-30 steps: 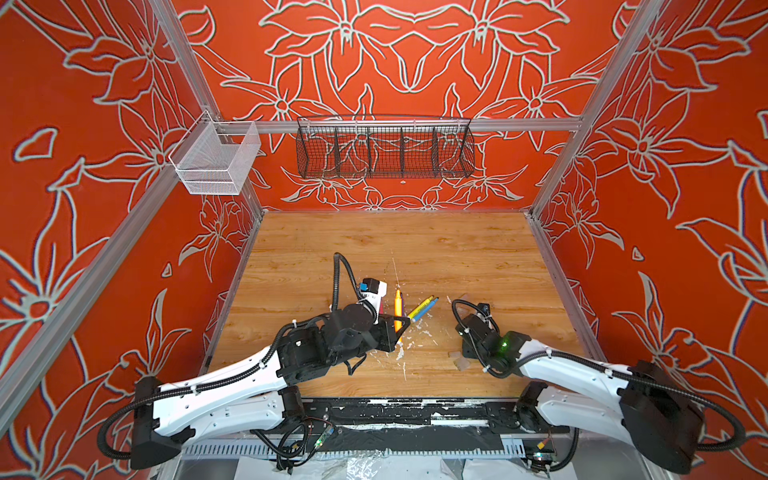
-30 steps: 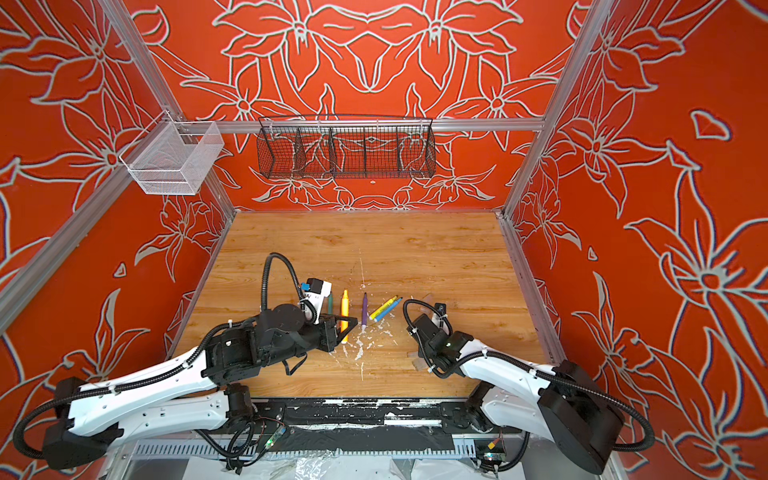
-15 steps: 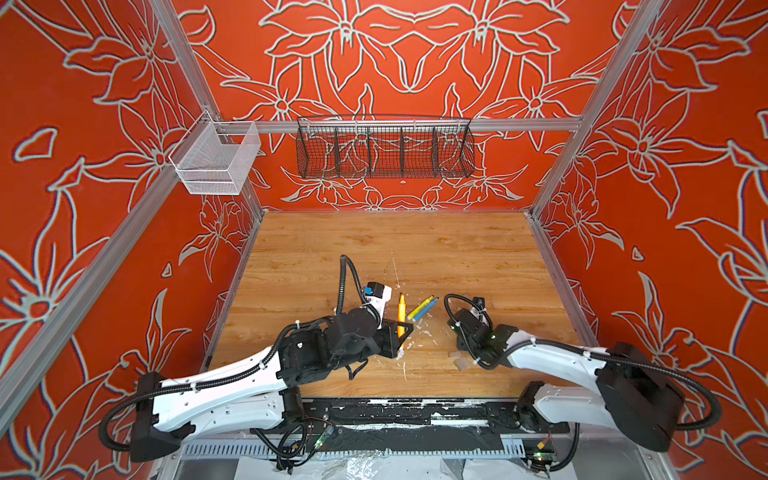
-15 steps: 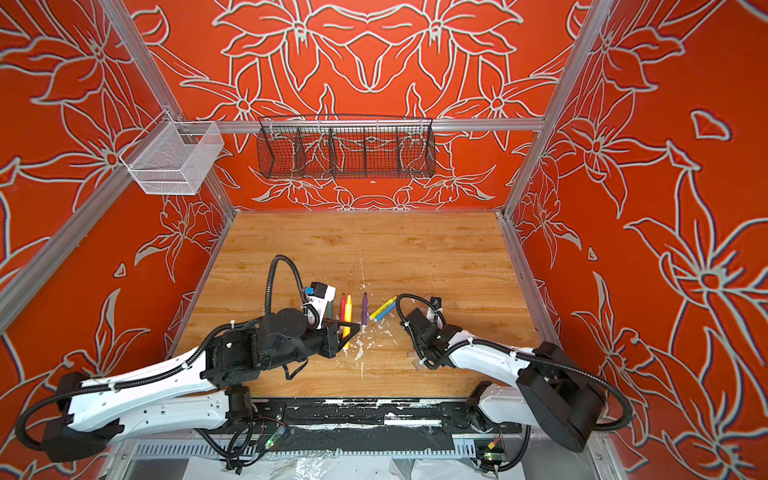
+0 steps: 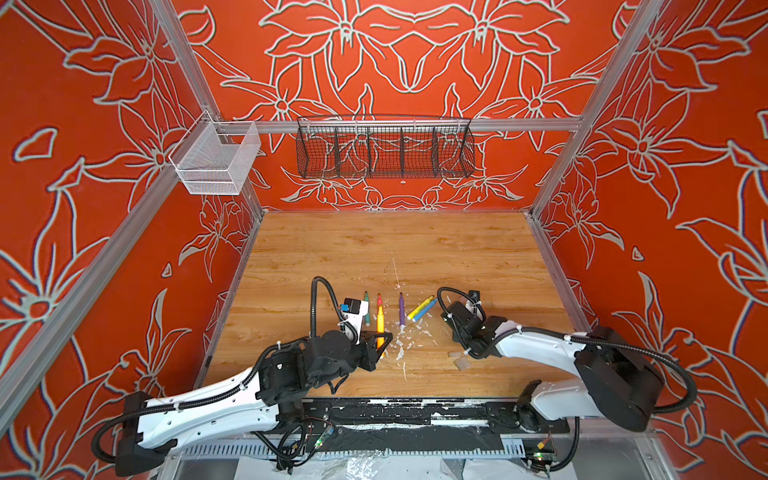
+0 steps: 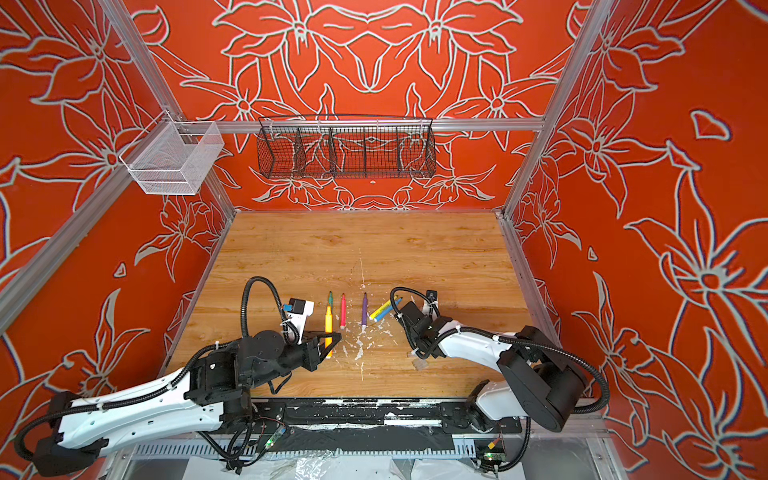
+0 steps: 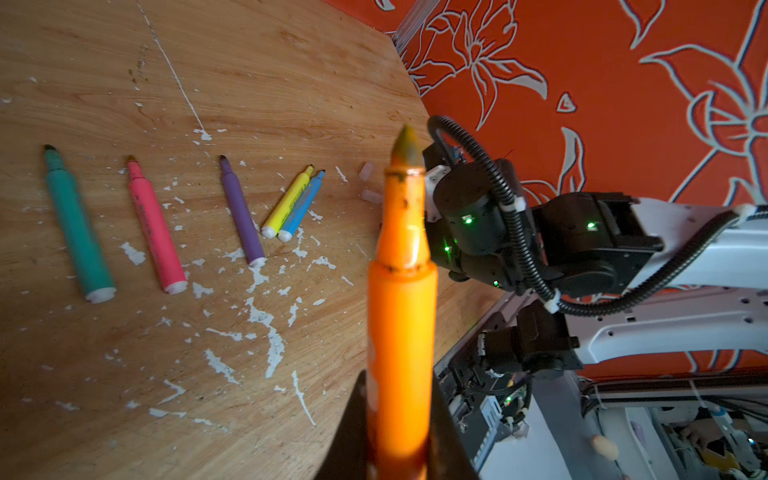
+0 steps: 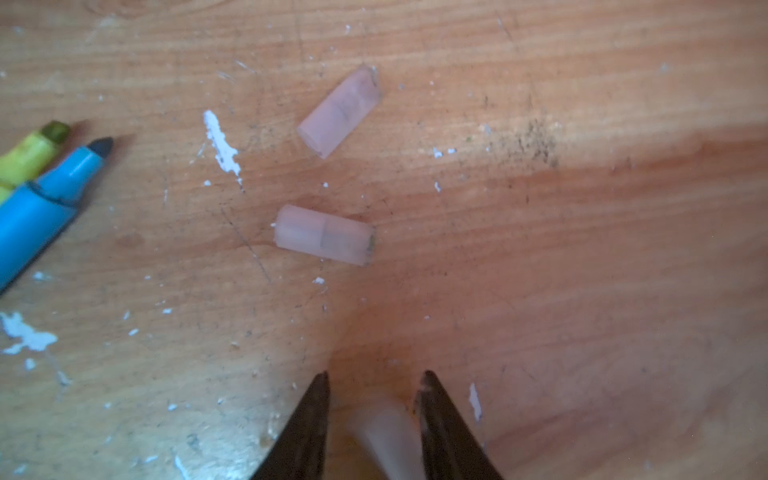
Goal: Insert the pens into the pen caps
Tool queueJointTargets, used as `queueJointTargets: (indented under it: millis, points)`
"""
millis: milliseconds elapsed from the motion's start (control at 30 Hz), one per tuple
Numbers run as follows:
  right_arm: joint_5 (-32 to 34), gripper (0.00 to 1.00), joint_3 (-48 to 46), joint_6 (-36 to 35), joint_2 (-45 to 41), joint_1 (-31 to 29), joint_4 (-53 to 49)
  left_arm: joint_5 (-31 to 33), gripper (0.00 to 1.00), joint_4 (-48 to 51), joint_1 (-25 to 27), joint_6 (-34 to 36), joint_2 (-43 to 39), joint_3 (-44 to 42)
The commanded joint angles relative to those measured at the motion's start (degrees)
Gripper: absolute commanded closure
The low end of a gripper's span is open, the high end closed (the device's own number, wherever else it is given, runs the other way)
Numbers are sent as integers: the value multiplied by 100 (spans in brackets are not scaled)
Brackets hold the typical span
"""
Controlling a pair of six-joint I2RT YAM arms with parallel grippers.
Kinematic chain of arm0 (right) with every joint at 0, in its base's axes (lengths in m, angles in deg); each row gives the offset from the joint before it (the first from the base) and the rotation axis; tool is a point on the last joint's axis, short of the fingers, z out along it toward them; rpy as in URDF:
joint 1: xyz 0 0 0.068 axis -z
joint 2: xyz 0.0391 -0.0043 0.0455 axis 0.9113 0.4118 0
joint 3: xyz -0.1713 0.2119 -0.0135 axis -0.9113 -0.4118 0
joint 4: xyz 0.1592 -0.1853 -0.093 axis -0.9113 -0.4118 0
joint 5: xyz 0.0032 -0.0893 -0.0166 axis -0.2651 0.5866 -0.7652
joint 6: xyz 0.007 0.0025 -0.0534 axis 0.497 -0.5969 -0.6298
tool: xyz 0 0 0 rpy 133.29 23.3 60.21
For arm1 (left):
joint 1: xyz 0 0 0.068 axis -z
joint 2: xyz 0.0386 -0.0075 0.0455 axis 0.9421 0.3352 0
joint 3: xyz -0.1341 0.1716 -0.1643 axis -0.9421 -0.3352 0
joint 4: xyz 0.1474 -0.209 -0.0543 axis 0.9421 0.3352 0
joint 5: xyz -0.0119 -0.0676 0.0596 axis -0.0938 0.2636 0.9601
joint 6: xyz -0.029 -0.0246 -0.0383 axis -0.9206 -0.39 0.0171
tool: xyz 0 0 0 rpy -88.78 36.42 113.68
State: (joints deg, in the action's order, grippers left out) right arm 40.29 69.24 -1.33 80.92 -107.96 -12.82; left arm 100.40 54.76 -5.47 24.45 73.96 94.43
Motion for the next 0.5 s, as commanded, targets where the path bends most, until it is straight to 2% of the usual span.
queueJointTargets:
  millis: [0,167,267,333,467]
  points:
    - [-89,64,-194,8,-237,43,-195,310,100,-224,27,330,-343,-216]
    - [-530,62,-310,-114,-467,36,-117,495,100,210,27,295,-729,-195]
    - [-613,53,-246,-125,-592,38,-336,551,100,295,30,279,-744,-189]
    - [-567,51,-268,-112,-763,37,-428,551,100,346,27,295,-702,-149]
    - [-540,52,48,-101,-1320,23,-1271,513,100,383,27,376,-556,-32]
